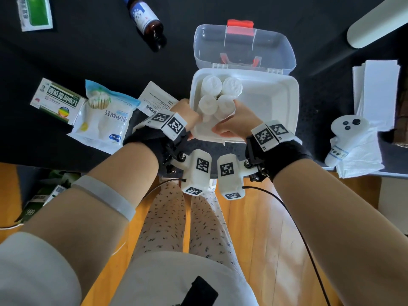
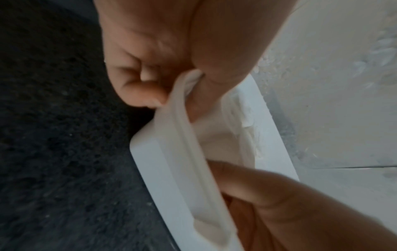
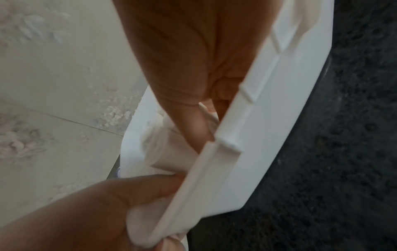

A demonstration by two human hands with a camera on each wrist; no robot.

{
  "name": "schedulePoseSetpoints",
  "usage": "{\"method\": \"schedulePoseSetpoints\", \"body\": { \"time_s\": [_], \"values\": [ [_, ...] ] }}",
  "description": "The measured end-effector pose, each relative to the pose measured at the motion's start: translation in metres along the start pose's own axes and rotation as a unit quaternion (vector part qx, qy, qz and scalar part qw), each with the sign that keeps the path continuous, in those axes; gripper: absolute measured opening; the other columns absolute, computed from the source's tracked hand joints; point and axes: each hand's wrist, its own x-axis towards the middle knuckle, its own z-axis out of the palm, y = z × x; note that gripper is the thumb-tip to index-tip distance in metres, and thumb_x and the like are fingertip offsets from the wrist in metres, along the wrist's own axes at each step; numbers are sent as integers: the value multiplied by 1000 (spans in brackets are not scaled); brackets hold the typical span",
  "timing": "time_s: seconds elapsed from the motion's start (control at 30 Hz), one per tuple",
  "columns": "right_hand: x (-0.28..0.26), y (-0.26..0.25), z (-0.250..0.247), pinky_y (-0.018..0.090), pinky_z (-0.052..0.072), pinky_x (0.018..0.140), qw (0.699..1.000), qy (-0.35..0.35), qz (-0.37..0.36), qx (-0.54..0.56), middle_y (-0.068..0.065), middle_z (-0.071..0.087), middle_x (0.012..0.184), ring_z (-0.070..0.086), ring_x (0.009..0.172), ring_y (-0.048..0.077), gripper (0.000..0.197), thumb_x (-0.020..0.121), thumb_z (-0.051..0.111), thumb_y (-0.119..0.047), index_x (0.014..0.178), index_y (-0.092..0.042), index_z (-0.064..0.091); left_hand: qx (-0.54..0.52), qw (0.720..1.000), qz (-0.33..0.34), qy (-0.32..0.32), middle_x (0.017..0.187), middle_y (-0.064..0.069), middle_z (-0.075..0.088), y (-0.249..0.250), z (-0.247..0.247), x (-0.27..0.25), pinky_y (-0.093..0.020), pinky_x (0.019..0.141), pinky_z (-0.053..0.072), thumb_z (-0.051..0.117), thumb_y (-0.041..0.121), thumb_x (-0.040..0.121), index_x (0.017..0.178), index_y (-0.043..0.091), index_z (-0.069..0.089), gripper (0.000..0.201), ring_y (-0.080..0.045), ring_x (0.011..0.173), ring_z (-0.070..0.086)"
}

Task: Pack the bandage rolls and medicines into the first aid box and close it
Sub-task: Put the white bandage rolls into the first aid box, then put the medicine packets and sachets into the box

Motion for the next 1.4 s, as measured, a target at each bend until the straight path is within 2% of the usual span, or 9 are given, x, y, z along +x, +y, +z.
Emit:
{"method": "schedulePoseSetpoints", "body": {
  "time_s": [0.2,0.43,0.6,0.77,0.9,1.03,1.2,1.3,1.4],
  "values": [
    [-19,-2,-20,30,55,76,998,34,46,-14,12,49,121,59,97,23,93,72,74,0,144,-15,17,-98,994,39,-34,115,7,59,-3,-35,-33,-25,66,46,65,29,84,131,26,47,51,-9,91,58],
    [-38,-30,-1,41,49,90,984,172,-51,-10,-3,42,81,49,86,21,74,69,77,-8,126,-17,30,-197,973,32,114,98,11,62,-38,-91,-47,-23,67,46,61,29,87,120,21,57,34,-7,77,57],
    [-37,-73,73,37,53,73,976,157,-150,8,-7,46,72,51,68,12,52,68,77,-8,100,-31,43,-194,963,41,182,98,4,62,-77,-140,-47,-20,61,45,59,13,86,119,13,59,32,-4,73,56],
    [-9,-87,149,35,53,83,986,105,-115,-52,-9,46,75,53,81,13,45,75,72,-14,114,-15,50,-200,957,-15,210,69,16,57,-134,-192,-40,-28,78,45,66,15,77,91,24,60,18,-7,82,56],
    [14,-80,177,30,46,88,986,119,-70,-94,3,50,103,48,89,13,50,77,70,-14,121,-17,46,-206,946,-59,243,101,-1,62,-163,-216,-30,-14,59,49,64,13,84,97,18,55,17,-8,82,57],
    [25,-72,192,22,37,83,977,183,-37,-99,8,38,133,48,104,17,58,77,71,-17,125,-15,40,-224,944,-94,222,123,-14,57,-163,-226,-24,-39,88,52,71,22,79,131,7,45,60,-20,99,56],
    [38,-67,183,20,37,75,954,299,-2,-31,10,37,136,49,102,20,63,82,63,-14,135,-17,29,-175,964,-138,145,104,-6,60,-161,-228,-18,-35,77,52,70,22,80,121,9,57,46,-19,94,57],
    [48,-64,169,38,46,94,958,270,72,-57,8,44,139,51,118,25,76,85,62,-20,145,-28,15,-148,974,-155,67,108,-5,60,-161,-224,-21,-35,84,52,68,17,82,118,9,59,38,-16,95,58],
    [47,-59,166,42,50,91,955,272,79,-92,6,53,128,56,111,27,61,82,66,-25,132,-23,31,-165,972,-168,13,108,-1,67,-157,-221,-24,-26,65,48,77,29,72,112,7,62,48,-10,88,63]
  ]
}}
